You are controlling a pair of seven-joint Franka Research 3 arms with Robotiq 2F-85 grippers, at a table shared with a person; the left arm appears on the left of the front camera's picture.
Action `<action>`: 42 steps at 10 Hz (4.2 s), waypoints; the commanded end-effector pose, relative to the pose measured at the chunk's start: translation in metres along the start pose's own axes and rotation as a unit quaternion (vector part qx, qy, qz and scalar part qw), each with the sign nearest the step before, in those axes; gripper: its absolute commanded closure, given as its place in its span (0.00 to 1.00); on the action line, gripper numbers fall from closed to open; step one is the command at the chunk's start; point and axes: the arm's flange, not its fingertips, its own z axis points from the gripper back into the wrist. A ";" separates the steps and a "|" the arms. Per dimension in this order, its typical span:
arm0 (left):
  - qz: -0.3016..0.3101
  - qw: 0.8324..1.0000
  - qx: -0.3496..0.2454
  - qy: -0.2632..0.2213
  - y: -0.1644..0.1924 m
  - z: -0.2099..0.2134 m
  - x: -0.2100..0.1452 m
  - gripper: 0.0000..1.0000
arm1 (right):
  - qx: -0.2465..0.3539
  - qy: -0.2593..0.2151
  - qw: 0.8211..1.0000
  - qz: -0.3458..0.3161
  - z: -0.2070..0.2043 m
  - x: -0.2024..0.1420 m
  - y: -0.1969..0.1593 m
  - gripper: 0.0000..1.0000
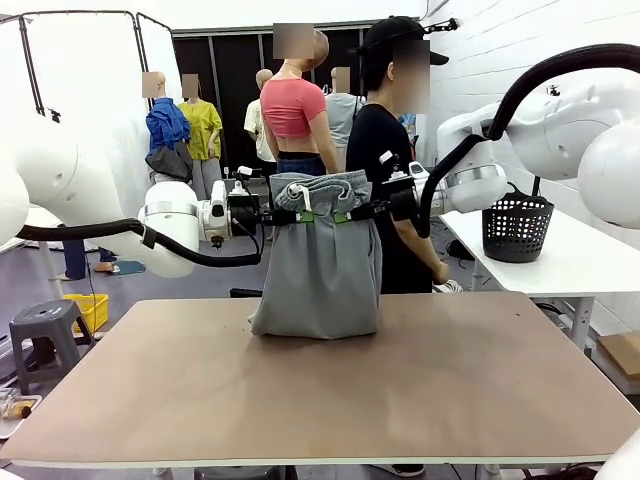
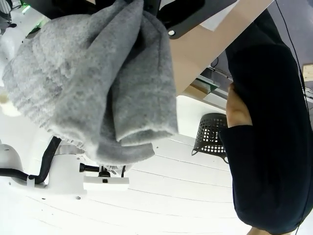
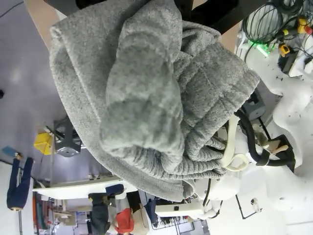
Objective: Fold the training pants.
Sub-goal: Fold the Training pants in half.
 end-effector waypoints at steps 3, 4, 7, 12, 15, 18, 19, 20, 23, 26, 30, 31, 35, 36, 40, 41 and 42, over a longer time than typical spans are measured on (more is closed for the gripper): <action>0.001 1.000 -0.001 0.000 0.003 -0.002 -0.001 1.00 | -0.001 0.000 1.000 -0.002 0.001 -0.002 -0.002 1.00; 0.044 0.999 0.000 -0.011 -0.005 0.001 -0.015 1.00 | 0.007 -0.001 1.000 -0.030 0.006 -0.012 0.002 1.00; 0.166 0.986 -0.023 -0.011 -0.040 0.025 -0.048 1.00 | 0.028 -0.001 0.993 -0.114 0.008 -0.058 0.011 1.00; 0.368 0.930 -0.019 -0.005 -0.061 0.043 -0.124 1.00 | 0.067 0.042 0.962 -0.261 0.012 -0.131 0.039 1.00; 0.441 0.897 0.021 -0.009 -0.003 0.046 -0.156 1.00 | 0.044 0.027 0.943 -0.328 0.012 -0.152 0.000 1.00; 0.439 0.895 0.072 -0.013 0.017 0.057 -0.170 1.00 | 0.000 0.053 0.930 -0.365 0.012 -0.174 -0.034 1.00; 0.430 0.899 0.080 -0.010 0.020 0.062 -0.167 1.00 | -0.010 0.073 0.936 -0.344 0.009 -0.171 -0.037 1.00; 0.407 0.910 0.078 -0.011 0.007 0.061 -0.162 1.00 | 0.042 0.035 0.935 -0.350 -0.026 -0.169 -0.014 1.00; 0.442 0.897 0.021 0.018 0.005 0.016 -0.176 1.00 | 0.042 0.035 0.935 -0.350 -0.026 -0.169 -0.014 1.00; 0.463 0.882 0.081 0.025 0.025 0.021 -0.172 1.00 | 0.026 0.021 0.921 -0.388 -0.050 -0.167 -0.046 1.00; 0.519 0.845 0.129 0.013 0.061 0.039 -0.175 1.00 | 0.010 0.048 0.901 -0.431 -0.068 -0.180 -0.091 1.00; 0.527 0.840 0.128 0.014 0.063 0.037 -0.179 1.00 | 0.008 0.052 0.897 -0.439 -0.065 -0.182 -0.095 1.00; 0.525 0.842 0.123 0.007 0.077 0.027 -0.186 1.00 | -0.019 0.045 0.895 -0.443 -0.058 -0.181 -0.110 1.00; 0.521 0.844 0.125 0.004 0.081 0.026 -0.185 1.00 | -0.024 0.043 0.895 -0.443 -0.056 -0.180 -0.113 1.00; 0.529 0.839 0.127 0.008 0.098 0.020 -0.182 1.00 | -0.041 0.028 0.895 -0.444 -0.049 -0.177 -0.122 1.00; 0.537 0.832 0.136 0.010 0.101 0.021 -0.183 1.00 | -0.044 0.030 0.892 -0.450 -0.049 -0.180 -0.126 1.00; 0.551 0.821 0.148 0.016 0.102 0.022 -0.186 1.00 | -0.045 0.031 0.886 -0.460 -0.050 -0.184 -0.129 1.00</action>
